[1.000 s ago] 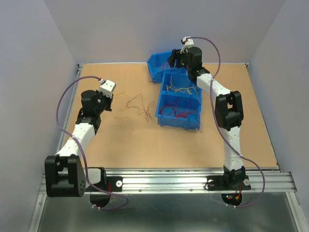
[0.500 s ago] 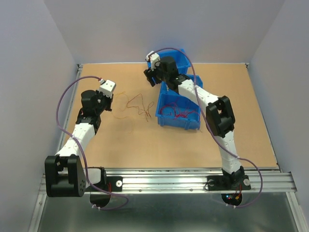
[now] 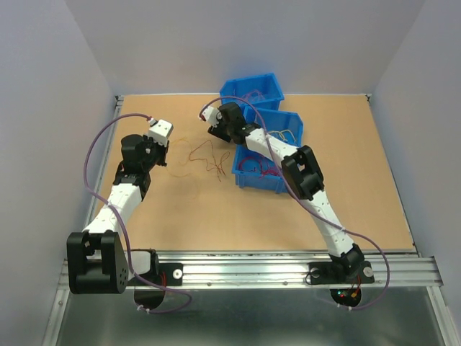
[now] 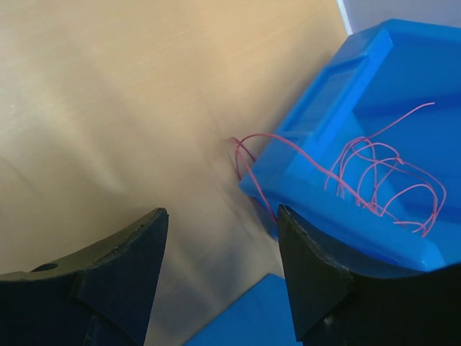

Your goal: Untangle the cables

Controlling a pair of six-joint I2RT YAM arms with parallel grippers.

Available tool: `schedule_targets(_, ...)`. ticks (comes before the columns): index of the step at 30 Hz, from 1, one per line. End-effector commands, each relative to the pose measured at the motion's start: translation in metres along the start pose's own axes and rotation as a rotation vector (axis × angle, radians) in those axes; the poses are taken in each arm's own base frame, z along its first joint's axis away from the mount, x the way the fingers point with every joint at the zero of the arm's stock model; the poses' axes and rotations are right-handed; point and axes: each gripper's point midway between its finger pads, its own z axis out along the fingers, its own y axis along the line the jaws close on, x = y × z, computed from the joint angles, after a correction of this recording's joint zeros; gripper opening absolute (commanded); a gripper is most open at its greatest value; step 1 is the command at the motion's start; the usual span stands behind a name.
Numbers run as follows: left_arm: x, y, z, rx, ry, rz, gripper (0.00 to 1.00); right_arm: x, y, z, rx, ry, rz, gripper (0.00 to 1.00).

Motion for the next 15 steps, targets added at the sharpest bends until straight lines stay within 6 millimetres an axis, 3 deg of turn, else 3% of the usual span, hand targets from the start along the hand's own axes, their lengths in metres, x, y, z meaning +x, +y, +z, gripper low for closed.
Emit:
schedule_targets(1, -0.026, 0.009, -0.001, -0.016, -0.064, 0.028, 0.0, -0.023, -0.046, -0.007, 0.163, 0.012, -0.128, 0.67)
schedule_targets(4, -0.026, 0.009, -0.001, -0.014, -0.063, 0.026, 0.0, -0.018, -0.053, -0.003, 0.214, 0.046, -0.158, 0.64)
schedule_targets(8, -0.026, 0.009, -0.002, -0.014, -0.065, 0.026, 0.0, -0.016, -0.053, 0.004, 0.234, 0.046, -0.17, 0.35)
schedule_targets(12, -0.026, 0.009, -0.001, -0.014, -0.063, 0.026, 0.0, -0.023, -0.059, 0.003, 0.261, 0.019, -0.174, 0.12)
schedule_targets(13, -0.026, 0.009, -0.001, -0.016, -0.063, 0.027, 0.0, -0.024, -0.06, 0.002, 0.265, 0.015, -0.173, 0.11)
schedule_targets(14, -0.027, 0.009, -0.001, -0.015, -0.065, 0.028, 0.0, -0.029, -0.062, 0.001, 0.278, -0.002, -0.158, 0.0)
schedule_targets(15, -0.026, 0.01, -0.001, -0.016, -0.063, 0.027, 0.0, -0.034, -0.064, -0.001, 0.274, -0.025, -0.139, 0.01)
